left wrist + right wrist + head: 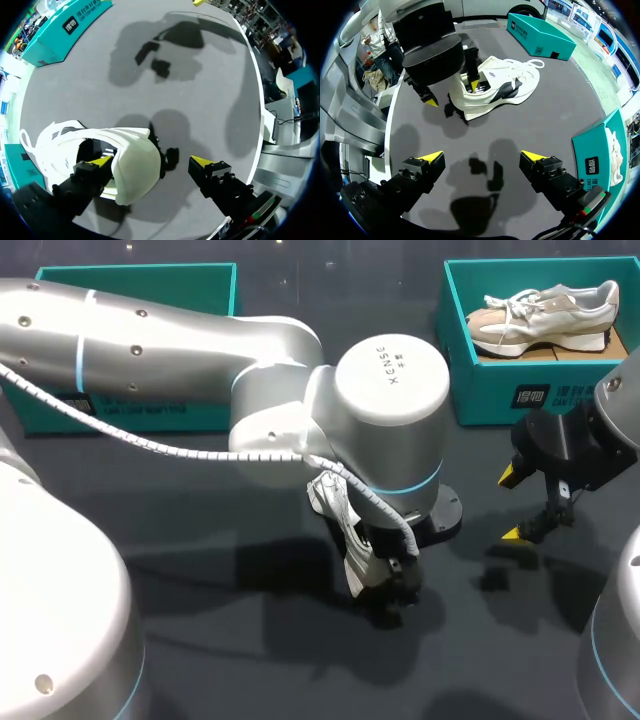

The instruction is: Take the shoe out of the shoebox, open the shoe tongue, remove and reinsert the insole, then place the shoe into the shoebox

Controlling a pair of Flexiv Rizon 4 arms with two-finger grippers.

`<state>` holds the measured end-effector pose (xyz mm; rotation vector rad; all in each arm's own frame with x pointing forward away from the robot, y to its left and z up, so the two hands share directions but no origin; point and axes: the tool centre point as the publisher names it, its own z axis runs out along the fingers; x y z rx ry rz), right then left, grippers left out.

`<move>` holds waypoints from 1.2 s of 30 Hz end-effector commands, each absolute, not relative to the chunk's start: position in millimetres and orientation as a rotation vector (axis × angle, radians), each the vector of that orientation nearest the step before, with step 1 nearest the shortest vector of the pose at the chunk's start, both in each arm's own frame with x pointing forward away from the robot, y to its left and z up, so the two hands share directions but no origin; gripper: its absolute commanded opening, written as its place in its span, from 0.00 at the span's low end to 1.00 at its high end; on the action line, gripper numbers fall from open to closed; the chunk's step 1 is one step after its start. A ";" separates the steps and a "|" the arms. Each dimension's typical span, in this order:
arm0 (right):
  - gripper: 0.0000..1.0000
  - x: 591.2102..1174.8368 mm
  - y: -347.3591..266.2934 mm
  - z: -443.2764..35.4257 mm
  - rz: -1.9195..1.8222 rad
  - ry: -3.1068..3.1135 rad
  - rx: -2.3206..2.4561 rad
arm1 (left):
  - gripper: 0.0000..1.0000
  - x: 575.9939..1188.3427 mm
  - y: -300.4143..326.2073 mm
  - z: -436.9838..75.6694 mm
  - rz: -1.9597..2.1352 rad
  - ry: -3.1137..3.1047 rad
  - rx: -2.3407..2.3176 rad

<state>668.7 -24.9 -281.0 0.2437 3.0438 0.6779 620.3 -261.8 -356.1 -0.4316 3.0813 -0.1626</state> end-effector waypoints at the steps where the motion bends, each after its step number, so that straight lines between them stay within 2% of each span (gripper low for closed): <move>1: 1.00 667.3 -24.4 -281.6 0.674 3.042 0.245 | 0.88 620.4 -263.7 -360.2 -0.154 3.078 -0.440; 2: 1.00 667.3 -24.4 -281.6 0.674 3.042 0.245 | 0.85 620.9 -264.0 -361.0 -0.150 3.079 -0.443; 5: 1.00 667.3 -24.4 -281.6 0.674 3.042 0.245 | 0.61 621.6 -264.3 -362.5 -0.136 3.076 -0.447; 8: 1.00 667.3 -24.4 -281.6 0.674 3.042 0.245 | 0.51 621.7 -264.8 -364.9 -0.125 3.074 -0.447; 17: 1.00 667.3 -24.4 -281.6 0.674 3.042 0.245 | 0.47 617.6 -263.7 -375.3 -0.077 3.085 -0.431; 21: 1.00 667.3 -24.4 -281.6 0.674 3.042 0.245 | 0.51 617.8 -263.5 -377.8 -0.067 3.088 -0.435; 25: 1.00 667.3 -24.4 -281.6 0.674 3.042 0.245 | 0.44 618.7 -262.9 -377.6 -0.068 3.085 -0.447; 26: 1.00 667.3 -24.4 -281.6 0.674 3.042 0.245 | 0.38 619.2 -262.9 -378.1 -0.068 3.085 -0.449; 28: 1.00 667.3 -24.4 -281.6 0.674 3.042 0.245 | 0.00 619.8 -263.0 -379.2 -0.067 3.086 -0.455; 36: 1.00 667.3 -24.4 -281.6 0.674 3.042 0.245 | 0.00 625.7 -253.7 -362.9 -0.071 3.084 -0.448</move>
